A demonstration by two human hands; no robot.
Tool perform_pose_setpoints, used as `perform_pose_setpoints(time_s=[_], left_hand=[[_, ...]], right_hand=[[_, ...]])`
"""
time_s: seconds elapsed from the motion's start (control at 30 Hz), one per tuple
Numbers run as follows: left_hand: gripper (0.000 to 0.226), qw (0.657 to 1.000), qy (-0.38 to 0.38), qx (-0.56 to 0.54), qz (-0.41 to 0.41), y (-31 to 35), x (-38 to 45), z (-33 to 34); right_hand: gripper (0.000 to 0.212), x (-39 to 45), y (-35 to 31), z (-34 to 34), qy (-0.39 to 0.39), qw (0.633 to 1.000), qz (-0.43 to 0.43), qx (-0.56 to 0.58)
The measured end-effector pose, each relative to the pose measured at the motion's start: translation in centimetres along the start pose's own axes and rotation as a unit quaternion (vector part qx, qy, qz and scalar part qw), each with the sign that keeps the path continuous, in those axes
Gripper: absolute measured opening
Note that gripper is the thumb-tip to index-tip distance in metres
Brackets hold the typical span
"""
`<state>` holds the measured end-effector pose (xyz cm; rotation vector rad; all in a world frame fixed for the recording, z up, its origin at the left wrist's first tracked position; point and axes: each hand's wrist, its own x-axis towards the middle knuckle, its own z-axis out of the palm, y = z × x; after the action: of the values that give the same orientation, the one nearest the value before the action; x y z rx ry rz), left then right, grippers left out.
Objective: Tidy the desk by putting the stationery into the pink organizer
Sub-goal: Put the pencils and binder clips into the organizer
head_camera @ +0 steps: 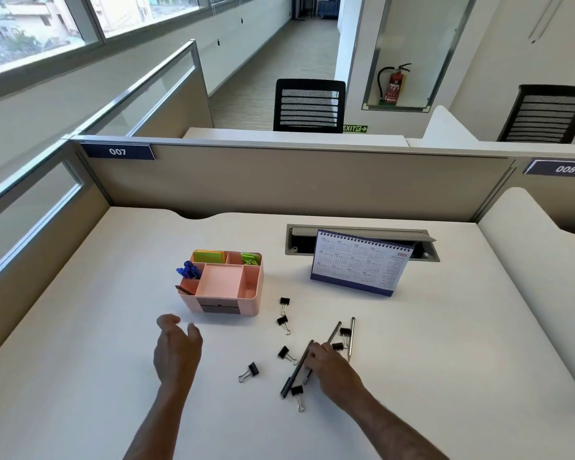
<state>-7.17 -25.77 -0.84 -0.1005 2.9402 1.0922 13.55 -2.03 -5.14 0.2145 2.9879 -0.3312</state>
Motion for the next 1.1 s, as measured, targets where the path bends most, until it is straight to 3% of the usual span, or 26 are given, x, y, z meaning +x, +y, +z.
perform_pose_setpoints(time_s=[0.17,0.33,0.43,0.63,0.8,0.93,1.1], left_hand=[[0.019,0.997,-0.072,0.014,0.008,-0.3,-3.8,2.2],[0.015,0.953,-0.254,-0.07,0.148,0.8,-8.2,3.9],[0.014,0.924,-0.294,-0.132,0.206,2.4,-9.7,3.9],[0.018,0.923,-0.175,-0.161,0.302,5.3,-9.3,1.9],[0.017,0.921,-0.115,-0.157,0.337,6.2,-8.3,0.4],[0.014,0.93,0.036,-0.19,0.312,6.4,-4.9,-1.9],[0.011,0.944,0.168,-0.125,0.257,5.9,0.4,-4.8]], right_hand=[[0.044,-0.1,0.1,-0.2,0.009,0.999,-0.011,-0.03],[0.04,0.4,-1.1,-1.6,0.09,0.996,-0.011,0.021],[0.034,1.6,-2.7,-3.0,0.167,0.981,-0.012,0.093],[0.014,2.9,-4.9,-4.7,0.247,0.954,-0.037,0.167],[0.017,3.6,-5.8,-5.0,0.261,0.946,-0.052,0.188],[0.031,3.3,-4.8,-4.1,0.24,0.947,0.013,0.213],[0.028,1.2,-2.0,-1.9,0.216,0.954,0.126,0.166]])
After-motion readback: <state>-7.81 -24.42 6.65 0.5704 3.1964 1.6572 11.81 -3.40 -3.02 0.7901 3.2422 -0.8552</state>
